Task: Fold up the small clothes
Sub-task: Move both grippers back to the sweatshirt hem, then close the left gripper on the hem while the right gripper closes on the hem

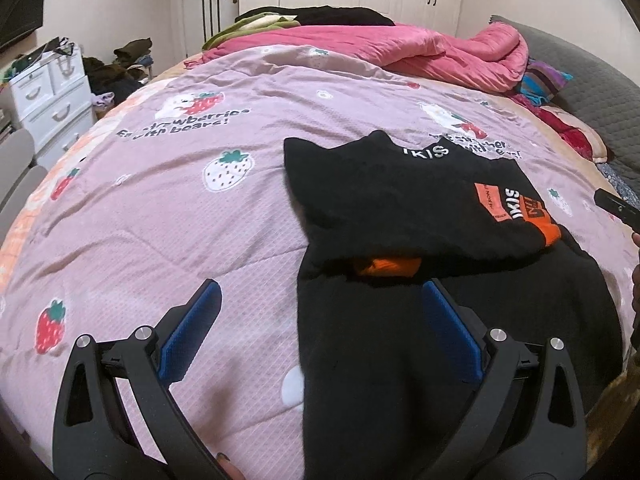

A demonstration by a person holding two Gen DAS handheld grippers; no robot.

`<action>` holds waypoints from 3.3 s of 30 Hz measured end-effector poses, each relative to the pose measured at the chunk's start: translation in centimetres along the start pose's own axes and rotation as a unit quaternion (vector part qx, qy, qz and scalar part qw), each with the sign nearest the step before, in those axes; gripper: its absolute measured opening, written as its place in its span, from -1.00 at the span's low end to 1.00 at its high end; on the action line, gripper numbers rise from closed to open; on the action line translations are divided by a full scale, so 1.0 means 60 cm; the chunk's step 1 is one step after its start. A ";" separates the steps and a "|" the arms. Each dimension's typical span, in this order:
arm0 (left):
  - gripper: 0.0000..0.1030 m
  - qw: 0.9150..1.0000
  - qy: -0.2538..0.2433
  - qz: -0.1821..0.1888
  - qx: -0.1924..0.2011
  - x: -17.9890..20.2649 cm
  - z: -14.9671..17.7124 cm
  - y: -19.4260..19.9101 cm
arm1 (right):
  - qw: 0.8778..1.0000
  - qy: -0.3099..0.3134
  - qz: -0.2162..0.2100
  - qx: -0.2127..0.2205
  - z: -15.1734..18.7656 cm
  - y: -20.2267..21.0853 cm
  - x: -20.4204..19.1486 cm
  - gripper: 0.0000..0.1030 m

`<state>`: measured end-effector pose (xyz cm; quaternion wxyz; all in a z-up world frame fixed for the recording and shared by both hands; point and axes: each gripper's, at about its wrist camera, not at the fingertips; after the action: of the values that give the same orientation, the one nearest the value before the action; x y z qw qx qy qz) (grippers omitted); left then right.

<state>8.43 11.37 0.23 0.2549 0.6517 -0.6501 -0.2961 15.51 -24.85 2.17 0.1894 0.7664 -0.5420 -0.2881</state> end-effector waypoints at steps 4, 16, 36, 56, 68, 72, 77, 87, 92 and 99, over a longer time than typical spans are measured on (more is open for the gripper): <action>0.82 1.000 -0.005 -0.006 -0.001 -0.003 0.013 0.011 | 1.000 0.000 0.003 -0.001 0.010 0.013 0.011 0.88; 0.82 1.000 -0.003 -0.001 0.000 0.018 0.056 0.057 | 1.000 0.015 0.001 0.002 0.036 0.066 0.016 0.90; 0.82 0.999 0.047 0.014 -0.005 0.023 0.114 0.119 | 0.999 0.031 0.004 -0.009 0.123 0.169 0.039 0.91; 0.82 0.998 0.048 0.021 -0.021 0.041 0.169 0.144 | 0.999 0.024 0.010 -0.039 0.195 0.192 0.049 0.91; 0.78 0.996 0.058 0.050 -0.039 0.041 0.215 0.138 | 0.997 0.025 0.012 -0.069 0.240 0.181 0.049 0.91; 0.30 0.993 0.079 0.076 -0.040 0.036 0.227 0.138 | 0.997 0.022 0.014 -0.076 0.250 0.177 0.054 0.91; -0.14 0.988 0.103 0.103 -0.052 0.031 0.240 0.133 | 0.996 0.016 0.008 -0.087 0.262 0.177 0.058 0.91; -0.14 0.982 0.122 0.118 -0.085 0.029 0.260 0.097 | 0.991 0.024 0.012 -0.130 0.280 0.160 0.059 0.90; -0.07 0.981 0.118 0.127 -0.084 0.028 0.260 0.088 | 0.990 -0.001 0.017 -0.142 0.282 0.149 0.074 0.74; -0.03 0.984 0.110 0.118 -0.079 0.031 0.256 0.083 | 0.989 -0.027 0.011 -0.145 0.283 0.151 0.103 0.02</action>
<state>-6.10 10.17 -6.99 0.4088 0.5765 -0.6650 -0.2413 -0.48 -33.35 -6.75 0.2874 0.7168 -0.5077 -0.3819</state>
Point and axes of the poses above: each gripper's, at about its wrist camera, not at the fingertips, and y roughly against the way its jaws point, x to its right, z to its underside, and after that the axes turned 8 degrees about -y, right-handed
